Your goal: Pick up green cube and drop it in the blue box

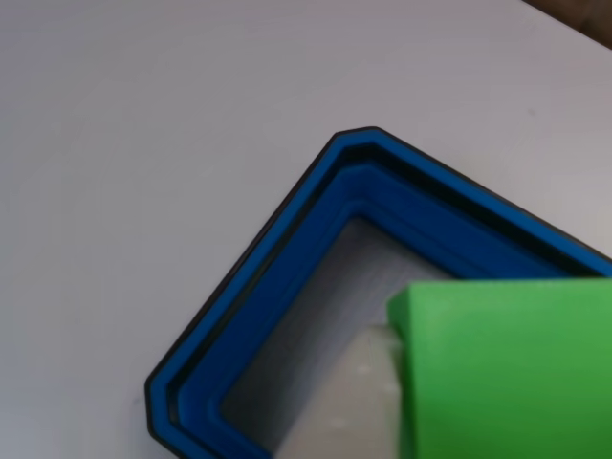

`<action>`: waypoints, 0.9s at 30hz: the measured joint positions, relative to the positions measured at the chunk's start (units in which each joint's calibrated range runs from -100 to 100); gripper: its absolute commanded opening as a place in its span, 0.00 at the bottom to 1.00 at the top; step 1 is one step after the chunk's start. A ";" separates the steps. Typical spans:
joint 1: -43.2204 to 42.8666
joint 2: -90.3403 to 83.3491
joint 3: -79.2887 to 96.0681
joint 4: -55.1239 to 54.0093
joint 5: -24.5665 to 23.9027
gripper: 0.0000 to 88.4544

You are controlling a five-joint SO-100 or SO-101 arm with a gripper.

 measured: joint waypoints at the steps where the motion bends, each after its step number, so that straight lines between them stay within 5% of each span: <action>1: 0.00 0.00 0.00 0.00 0.00 0.01; 27: 0.00 11.65 -0.18 -7.59 0.00 0.01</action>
